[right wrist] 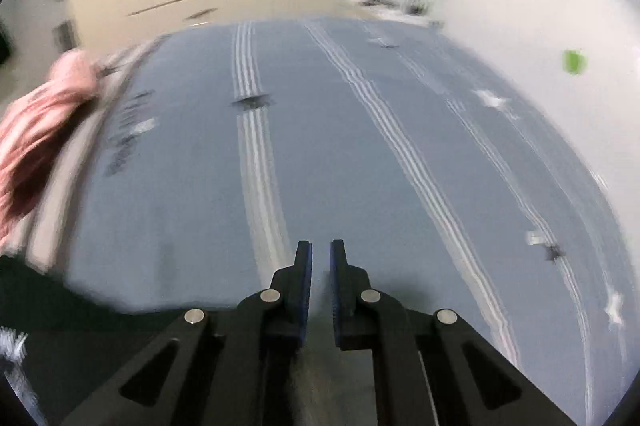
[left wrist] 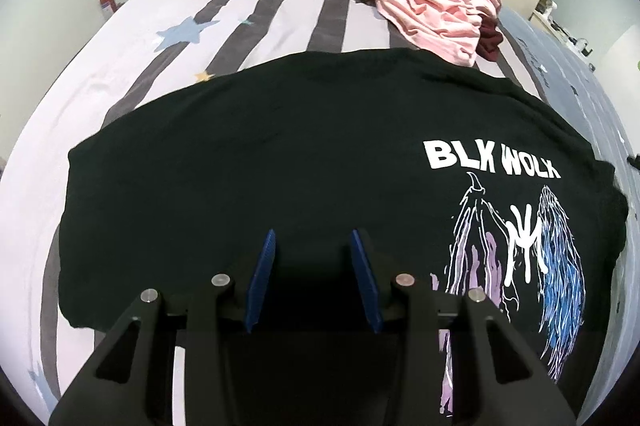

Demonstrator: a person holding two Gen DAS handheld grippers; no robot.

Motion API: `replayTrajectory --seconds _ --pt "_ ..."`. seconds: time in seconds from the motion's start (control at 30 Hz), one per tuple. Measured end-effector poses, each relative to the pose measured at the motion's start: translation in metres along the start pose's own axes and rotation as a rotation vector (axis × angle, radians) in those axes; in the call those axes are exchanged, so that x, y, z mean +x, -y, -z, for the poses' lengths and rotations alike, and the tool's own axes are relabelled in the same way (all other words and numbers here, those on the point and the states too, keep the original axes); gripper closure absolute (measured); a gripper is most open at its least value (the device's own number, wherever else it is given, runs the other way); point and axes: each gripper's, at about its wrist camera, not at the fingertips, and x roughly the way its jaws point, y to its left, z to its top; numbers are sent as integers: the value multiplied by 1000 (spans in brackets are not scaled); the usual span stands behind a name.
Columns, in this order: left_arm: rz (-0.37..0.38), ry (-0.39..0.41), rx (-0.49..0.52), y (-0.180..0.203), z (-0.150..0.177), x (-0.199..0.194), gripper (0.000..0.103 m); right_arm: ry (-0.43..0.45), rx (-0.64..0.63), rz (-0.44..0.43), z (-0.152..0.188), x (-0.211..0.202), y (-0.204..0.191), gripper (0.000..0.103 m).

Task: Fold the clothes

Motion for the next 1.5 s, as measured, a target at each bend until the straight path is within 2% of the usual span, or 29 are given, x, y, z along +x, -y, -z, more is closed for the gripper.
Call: replayTrajectory --seconds 0.07,0.13,0.17,0.2,0.27,0.33,0.37,0.4,0.5,0.57,0.63,0.67,0.7,0.73,0.8,0.97,1.07,1.1,1.2,1.23,1.33,1.37,1.4,1.5 --pt "-2 -2 -11 -2 1 0 67 -4 36 60 -12 4 12 91" --pt "3 -7 -17 0 4 0 67 -41 42 27 -5 6 21 91" --pt "7 -12 -16 1 5 0 67 -42 42 4 3 0 22 86" --pt "12 -17 -13 3 7 0 67 -42 42 -19 12 -6 24 76" --pt "14 -26 -9 6 10 0 67 -45 44 -82 40 -21 22 66" --pt "16 -33 -6 8 13 1 67 -49 53 -156 74 -36 18 64" --pt "17 -39 -7 8 15 1 67 -47 46 -165 89 -45 16 62" --pt "17 -42 -6 9 17 1 67 -52 33 -172 105 -51 12 59" --pt "16 -54 -1 10 22 2 67 -85 3 -172 143 -57 2 56" --pt "15 -59 6 11 24 2 67 -125 -30 -106 161 -50 -4 56" --pt "14 -62 13 12 26 2 67 -106 50 -156 164 -46 4 54" --pt "15 -63 13 12 27 2 67 -96 91 -182 166 -45 8 59" --pt "16 -63 12 13 28 2 67 -98 104 -195 164 -47 11 87" --pt "17 -62 11 13 28 1 67 -100 116 -209 163 -50 13 103" --pt "22 -59 0 13 29 0 67 -104 139 -235 159 -55 18 102" --pt "33 -65 -13 13 33 -1 67 -35 166 -231 151 -107 37 102" --pt "32 -70 -16 12 34 0 67 -109 125 -172 160 -94 40 102" --pt "32 -72 -19 11 35 1 67 -171 102 -106 169 -79 41 103" --pt "30 -77 -20 8 37 1 67 -272 174 -32 193 -47 64 103" --pt "29 -76 -15 8 37 1 67 -237 205 -27 191 -53 68 102" --pt "24 -83 -9 5 38 4 67 -82 185 -46 172 -77 63 84" --pt "23 -85 -11 4 39 5 67 -60 166 -63 162 -78 55 70" --pt "23 -83 -16 4 38 5 67 -38 146 -81 152 -79 47 65" --pt "27 -73 -26 5 37 5 67 13 66 -134 122 -71 15 65"
